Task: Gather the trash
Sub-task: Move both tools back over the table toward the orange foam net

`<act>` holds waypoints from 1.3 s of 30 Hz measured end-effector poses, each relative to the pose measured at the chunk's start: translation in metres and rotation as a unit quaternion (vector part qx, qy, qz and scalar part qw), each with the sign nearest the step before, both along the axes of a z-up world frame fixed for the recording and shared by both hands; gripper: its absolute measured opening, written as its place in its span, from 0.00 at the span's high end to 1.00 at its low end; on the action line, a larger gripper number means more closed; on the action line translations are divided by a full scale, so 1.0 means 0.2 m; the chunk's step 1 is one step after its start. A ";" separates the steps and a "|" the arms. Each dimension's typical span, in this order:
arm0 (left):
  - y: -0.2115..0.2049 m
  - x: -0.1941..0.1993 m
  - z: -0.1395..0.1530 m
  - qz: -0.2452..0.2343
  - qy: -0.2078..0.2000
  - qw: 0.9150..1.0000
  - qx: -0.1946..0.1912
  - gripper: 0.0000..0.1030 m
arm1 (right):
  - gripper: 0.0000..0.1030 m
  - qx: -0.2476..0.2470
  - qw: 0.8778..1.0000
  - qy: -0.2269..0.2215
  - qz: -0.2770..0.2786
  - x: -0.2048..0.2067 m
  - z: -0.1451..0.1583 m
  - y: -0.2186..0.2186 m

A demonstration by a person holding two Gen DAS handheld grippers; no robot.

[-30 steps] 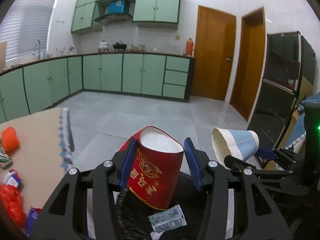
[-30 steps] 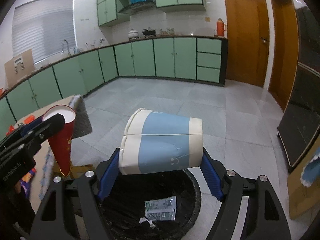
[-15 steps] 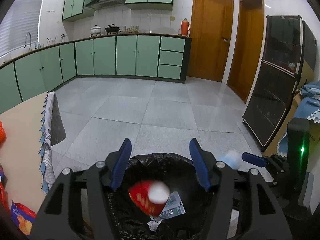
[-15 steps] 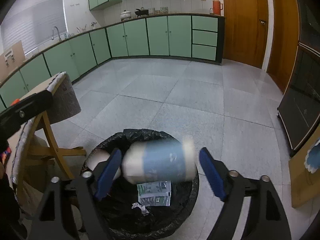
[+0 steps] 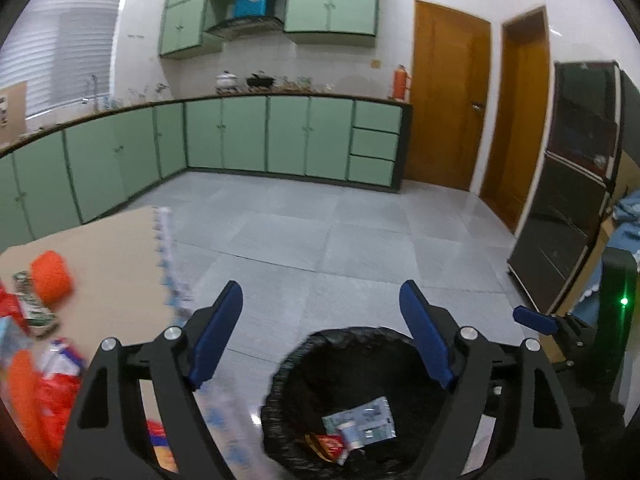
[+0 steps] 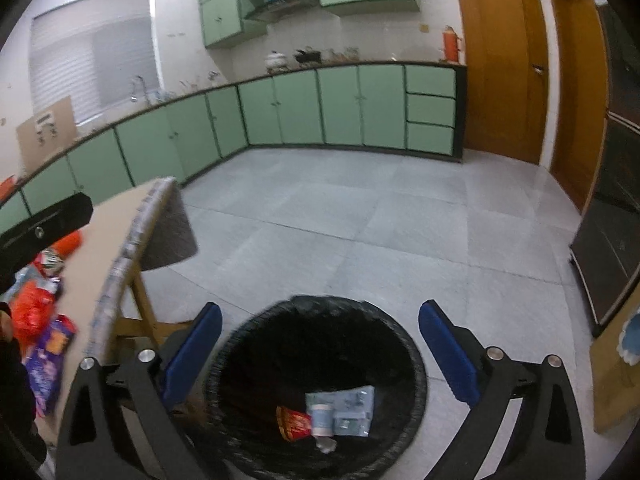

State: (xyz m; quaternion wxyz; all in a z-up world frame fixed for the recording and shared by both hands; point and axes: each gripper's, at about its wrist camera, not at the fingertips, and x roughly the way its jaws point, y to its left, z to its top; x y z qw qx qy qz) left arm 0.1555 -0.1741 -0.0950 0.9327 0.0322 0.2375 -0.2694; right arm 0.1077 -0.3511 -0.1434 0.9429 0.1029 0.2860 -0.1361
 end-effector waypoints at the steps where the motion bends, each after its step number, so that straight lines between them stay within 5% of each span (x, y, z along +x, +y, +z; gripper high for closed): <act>1: 0.05 0.00 0.01 0.009 -0.001 1.000 -0.001 0.23 | 0.06 -0.001 1.000 -0.006 0.009 0.00 0.02 0.04; 11: 0.66 -0.09 0.08 0.148 -0.022 0.988 0.024 0.23 | 0.06 0.017 0.993 -0.049 0.103 0.08 0.13 0.54; 19: 1.02 -0.16 0.04 0.214 -0.009 0.976 0.046 0.23 | 0.06 0.018 0.985 -0.061 0.161 0.11 0.08 0.93; 33: 1.34 -0.21 -0.04 0.271 0.003 0.962 0.037 0.23 | 0.06 -0.004 0.974 -0.034 0.222 0.13 -0.05 1.35; 39: 1.39 -0.20 -0.05 0.277 0.010 0.960 0.031 0.23 | 0.06 -0.015 0.978 -0.010 0.207 0.15 -0.08 1.38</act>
